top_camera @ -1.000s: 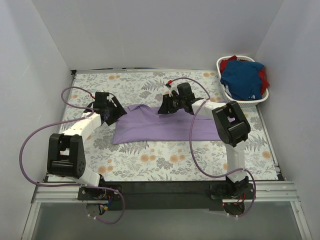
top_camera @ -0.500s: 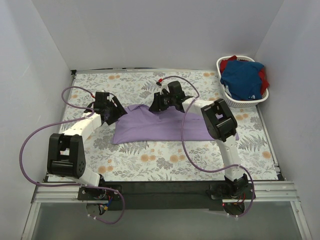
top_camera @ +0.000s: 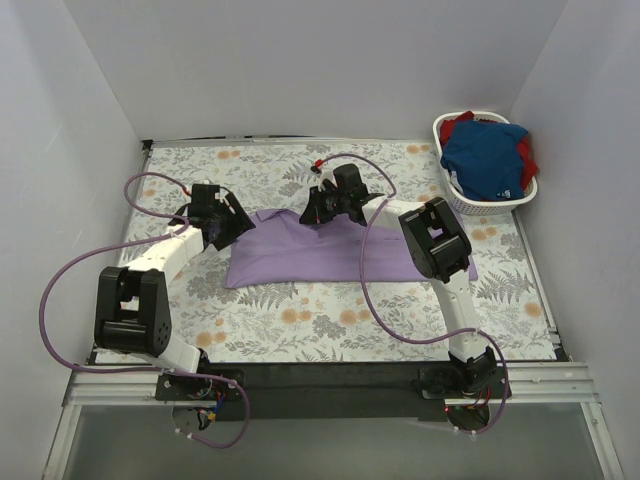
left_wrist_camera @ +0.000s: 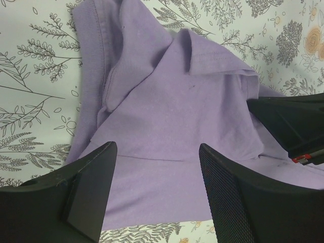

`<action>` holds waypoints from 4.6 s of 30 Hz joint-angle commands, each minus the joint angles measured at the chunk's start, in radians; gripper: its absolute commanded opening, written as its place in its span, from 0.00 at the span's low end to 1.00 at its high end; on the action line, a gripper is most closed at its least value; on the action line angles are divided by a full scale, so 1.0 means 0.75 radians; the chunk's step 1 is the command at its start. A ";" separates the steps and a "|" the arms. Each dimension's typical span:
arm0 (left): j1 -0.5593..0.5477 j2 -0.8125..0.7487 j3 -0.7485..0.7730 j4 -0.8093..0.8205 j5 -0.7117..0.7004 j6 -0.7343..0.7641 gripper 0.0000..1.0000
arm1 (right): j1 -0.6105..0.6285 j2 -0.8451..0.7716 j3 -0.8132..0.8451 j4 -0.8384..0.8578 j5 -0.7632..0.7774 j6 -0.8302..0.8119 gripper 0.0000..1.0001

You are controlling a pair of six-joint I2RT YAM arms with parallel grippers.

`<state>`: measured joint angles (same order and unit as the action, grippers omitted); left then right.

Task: Fold and stack the t-shirts
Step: Fold the tshirt

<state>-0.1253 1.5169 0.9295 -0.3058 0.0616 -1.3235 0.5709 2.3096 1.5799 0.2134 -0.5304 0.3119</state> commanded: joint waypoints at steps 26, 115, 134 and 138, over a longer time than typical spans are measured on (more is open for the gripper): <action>-0.011 -0.020 0.002 0.015 -0.021 0.008 0.65 | 0.088 -0.191 0.191 -0.442 0.575 -0.443 0.38; -0.172 1.002 0.941 -0.216 -0.254 0.370 0.00 | -0.117 -0.128 -0.104 0.018 -0.002 -0.033 0.01; -0.170 0.639 0.733 -0.116 -0.364 0.311 0.00 | -0.107 -0.314 -0.141 -0.094 -0.033 -0.242 0.01; -0.172 0.565 0.657 -0.087 -0.360 0.268 0.00 | -0.094 -0.324 -0.151 -0.150 -0.041 -0.301 0.01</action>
<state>-0.2520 2.0544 1.4521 -0.3985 -0.1844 -1.0943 0.4931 2.1063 1.4807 0.1463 -0.5426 0.1497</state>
